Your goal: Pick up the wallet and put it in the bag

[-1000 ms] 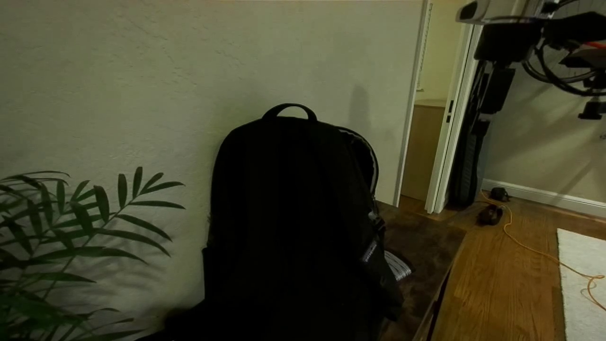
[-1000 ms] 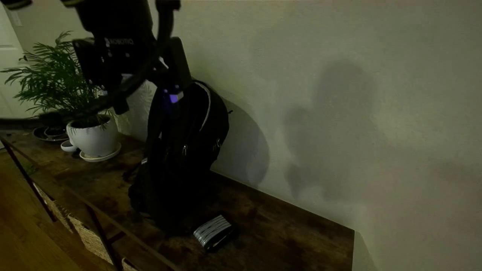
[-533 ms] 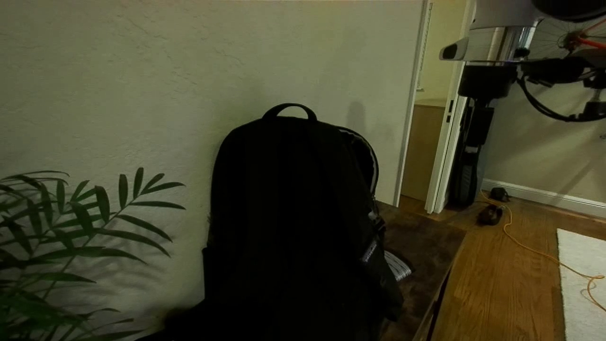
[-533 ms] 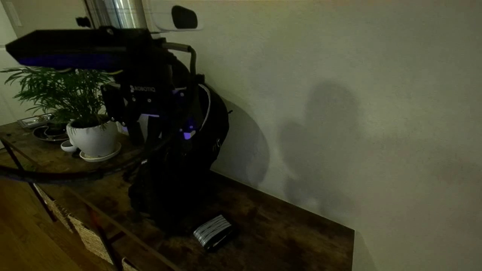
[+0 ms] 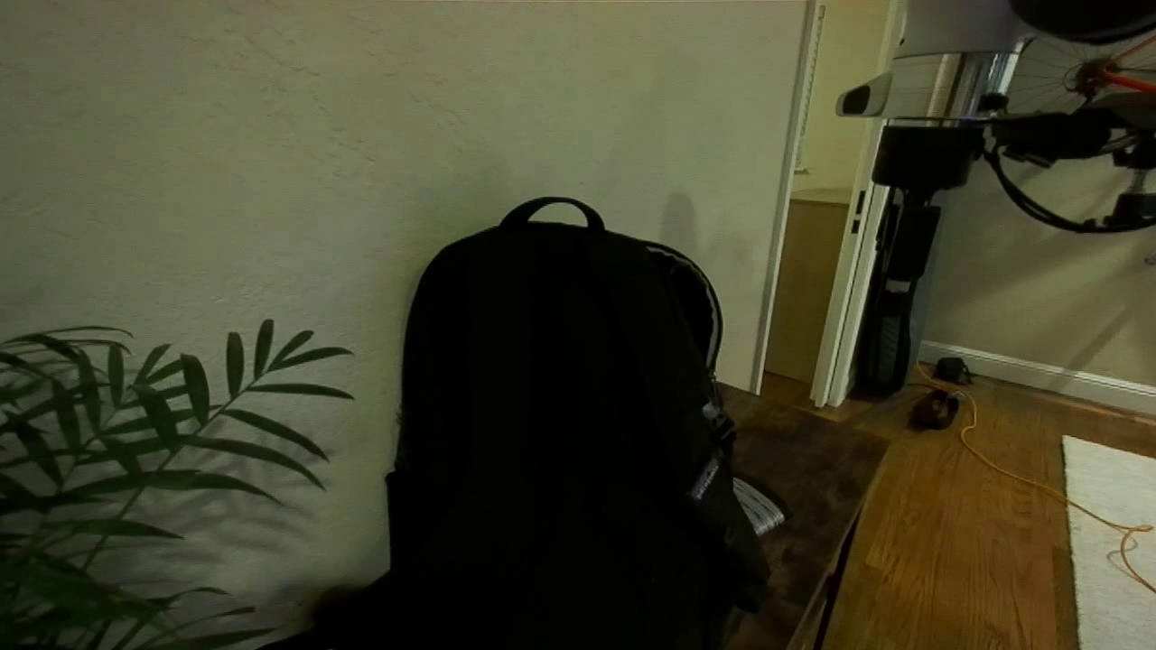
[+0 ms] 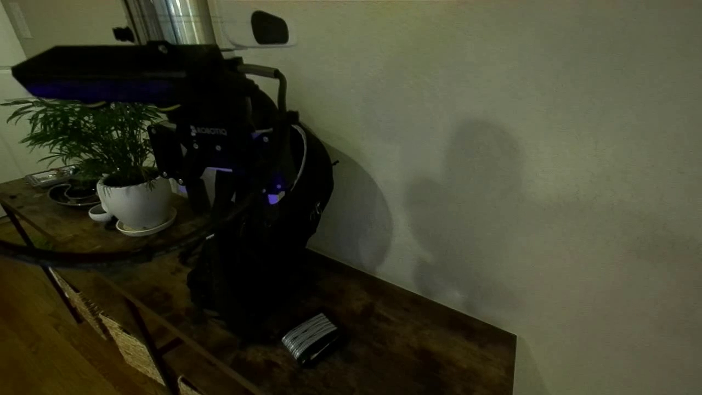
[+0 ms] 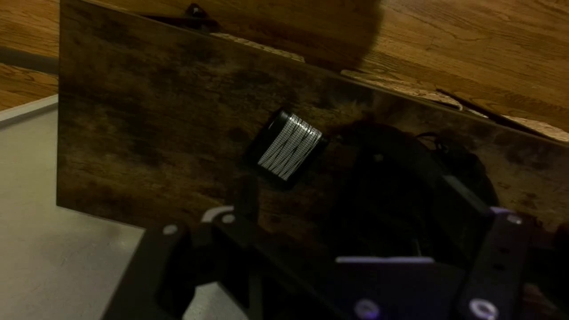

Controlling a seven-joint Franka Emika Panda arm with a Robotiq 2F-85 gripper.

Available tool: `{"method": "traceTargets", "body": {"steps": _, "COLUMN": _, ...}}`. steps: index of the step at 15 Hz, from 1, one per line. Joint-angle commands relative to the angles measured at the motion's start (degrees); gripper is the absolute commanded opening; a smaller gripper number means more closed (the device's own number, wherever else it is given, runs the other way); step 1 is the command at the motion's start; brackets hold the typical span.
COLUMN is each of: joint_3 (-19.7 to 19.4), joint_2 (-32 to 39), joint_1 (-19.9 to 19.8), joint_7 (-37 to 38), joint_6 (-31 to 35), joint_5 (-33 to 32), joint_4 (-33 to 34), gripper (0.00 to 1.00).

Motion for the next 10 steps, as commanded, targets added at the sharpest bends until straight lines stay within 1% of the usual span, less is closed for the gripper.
{"method": "traceTargets", "body": {"steps": 1, "joint_3": 0.1, "joint_2": 2.5, "joint_1": -0.2, "joint_7": -2.1, "joint_6": 0.6, "joint_5": 3.4, "joint_4": 0.4, "gripper": 1.0}}
{"method": "traceTargets", "body": {"steps": 6, "joint_3": 0.5, "joint_2": 10.1, "joint_1": -0.7, "joint_7": -2.9, "joint_6": 5.3, "joint_5": 8.5, "joint_4": 1.6, "gripper": 1.0}}
{"method": "traceTargets", "body": {"steps": 10, "joint_3": 1.3, "joint_2": 17.8, "joint_1": -2.0, "joint_7": -2.5, "joint_6": 12.1, "joint_5": 10.3, "joint_4": 3.3, "gripper": 1.0}}
